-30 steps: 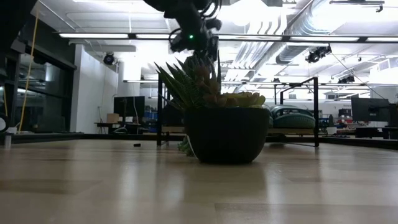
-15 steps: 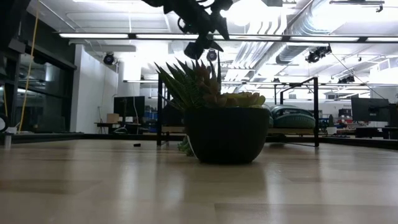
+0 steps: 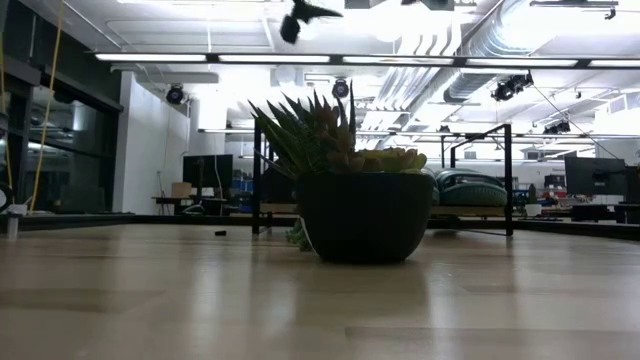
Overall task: Pick and place slides into the shelf
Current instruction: Put the black slipper on the shelf
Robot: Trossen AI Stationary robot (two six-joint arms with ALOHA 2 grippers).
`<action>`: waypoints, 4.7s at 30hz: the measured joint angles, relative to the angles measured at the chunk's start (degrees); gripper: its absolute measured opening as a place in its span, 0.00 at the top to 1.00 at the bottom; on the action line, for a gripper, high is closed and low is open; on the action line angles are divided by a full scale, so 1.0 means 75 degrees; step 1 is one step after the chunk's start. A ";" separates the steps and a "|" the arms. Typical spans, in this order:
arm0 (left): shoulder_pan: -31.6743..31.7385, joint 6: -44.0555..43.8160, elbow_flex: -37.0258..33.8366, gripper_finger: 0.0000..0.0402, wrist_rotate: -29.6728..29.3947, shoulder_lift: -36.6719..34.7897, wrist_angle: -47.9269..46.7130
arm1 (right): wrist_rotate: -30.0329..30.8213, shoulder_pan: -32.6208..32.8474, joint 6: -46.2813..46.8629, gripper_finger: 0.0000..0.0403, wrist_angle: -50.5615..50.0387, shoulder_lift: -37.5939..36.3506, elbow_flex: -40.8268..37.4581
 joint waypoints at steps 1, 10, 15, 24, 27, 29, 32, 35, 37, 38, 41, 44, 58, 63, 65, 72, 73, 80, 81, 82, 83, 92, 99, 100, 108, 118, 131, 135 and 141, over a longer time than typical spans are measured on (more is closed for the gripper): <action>-0.0002 0.0113 0.0000 0.61 0.0049 -0.0149 -0.0129 | -0.0229 -0.0178 -0.0097 0.44 0.0197 -0.0030 -0.0399; -0.0009 0.1015 0.0003 0.61 0.0030 -0.1757 -0.2282 | -0.2265 -0.0896 0.0322 0.44 0.3563 -0.0383 -0.4298; -0.0025 0.1131 0.0000 0.61 0.0056 -0.2337 -0.3467 | -0.2509 -0.0781 0.0773 0.44 0.5796 -0.0389 -0.5865; -0.0625 0.1242 0.0000 0.61 -0.0459 -0.2587 -0.4259 | -0.2428 -0.1018 0.1240 0.44 0.7395 0.0018 -0.6768; -0.0777 0.1326 0.0000 0.61 -0.0546 -0.2575 -0.4296 | -0.2432 -0.1172 0.1073 0.44 0.7410 0.0342 -0.6765; -0.0833 0.1326 0.0000 0.61 -0.0605 -0.2575 -0.4283 | -0.2382 -0.1306 0.1013 0.44 0.7378 0.0551 -0.6765; -0.0826 0.1326 0.0000 0.61 -0.0620 -0.2575 -0.4289 | -0.2381 -0.1537 0.1034 0.44 0.7469 0.0752 -0.6765; -0.0823 0.1326 0.0000 0.61 -0.0623 -0.2575 -0.4288 | -0.2392 -0.1665 0.1017 0.44 0.7568 0.0865 -0.6765; -0.0822 0.1326 0.0000 0.61 -0.0626 -0.2575 -0.4302 | -0.2436 -0.1709 0.1014 0.44 0.7630 0.0913 -0.6760; -0.0822 0.1326 0.0000 0.61 -0.0626 -0.2575 -0.4307 | -0.2443 -0.1710 0.1013 0.44 0.7628 0.0952 -0.6759; -0.0822 0.1326 0.0000 0.61 -0.0626 -0.2575 -0.4338 | -0.2451 -0.1710 0.1011 0.44 0.7677 0.1078 -0.6759; -0.0819 0.1326 0.0000 0.61 -0.0626 -0.2575 -0.4335 | -0.2570 -0.1693 0.1011 0.44 0.7932 0.1145 -0.6759; -0.0816 0.1323 0.0000 0.61 -0.0623 -0.2572 -0.4457 | -0.2897 -0.1577 0.0407 0.44 0.6489 0.2677 -0.4444; -0.0819 0.1268 0.0000 0.61 -0.0620 -0.2572 -0.4557 | -0.2776 -0.1662 0.0012 0.44 0.5953 0.3001 -0.3935; -0.0819 0.1268 0.0000 0.61 -0.0617 -0.2572 -0.4557 | -0.2775 -0.1656 -0.0003 0.44 0.5945 0.2999 -0.3939; -0.0808 0.1267 0.0000 0.61 -0.0649 -0.2569 -0.4557 | -0.2718 -0.1588 -0.0073 0.44 0.6027 0.3115 -0.3949; -0.0807 0.1266 0.0000 0.61 -0.0677 -0.2569 -0.4557 | -0.2716 -0.1580 -0.0075 0.44 0.6010 0.3188 -0.3949; -0.0807 0.1265 0.0000 0.61 -0.0765 -0.2569 -0.4557 | -0.2859 -0.1339 0.0009 0.44 0.6092 0.3573 -0.3963; -0.0807 0.1265 0.0000 0.61 -0.0765 -0.2569 -0.4557 | -0.2859 -0.1307 0.0009 0.44 0.6161 0.3577 -0.3964; -0.0807 0.1265 0.0000 0.61 -0.0765 -0.2569 -0.4557 | -0.2857 -0.1276 0.0009 0.44 0.6257 0.3573 -0.3961; -0.0807 0.1265 0.0000 0.61 -0.0765 -0.2569 -0.4557 | -0.2858 -0.1265 0.0011 0.44 0.6315 0.3567 -0.3961; -0.0807 0.1265 0.0000 0.61 -0.0823 -0.2569 -0.4557 | -0.2912 -0.1246 0.0383 0.44 0.6657 0.3566 -0.3961; -0.0807 0.1265 0.0000 0.61 -0.0821 -0.2569 -0.4554 | -0.2413 -0.1247 0.0858 0.44 0.6383 0.3566 -0.3961; -0.0807 0.1262 0.0000 0.61 -0.0823 -0.2569 -0.4557 | -0.2364 -0.1247 0.0891 0.44 0.6231 0.3566 -0.3961; -0.0807 0.1257 0.0000 0.61 -0.0823 -0.2569 -0.4554 | -0.1391 -0.1192 0.0424 0.44 0.4676 0.3563 -0.3200; -0.0810 0.1257 0.0000 0.61 -0.0824 -0.2569 -0.4551 | -0.1042 -0.1195 0.0329 0.49 0.4607 0.3548 -0.1776; -0.0810 0.1236 0.0000 0.61 -0.0793 -0.2569 -0.4548 | -0.2125 -0.1551 0.0284 0.53 0.4562 0.4174 -0.1755; -0.0810 0.1234 0.0000 0.61 -0.0789 -0.2569 -0.4548 | -0.2124 -0.1526 0.0296 0.53 0.4674 0.4212 -0.1755; -0.0810 0.1233 0.0000 0.61 -0.0811 -0.2569 -0.4548 | -0.2571 -0.1509 0.0322 0.53 0.4985 0.4350 -0.1749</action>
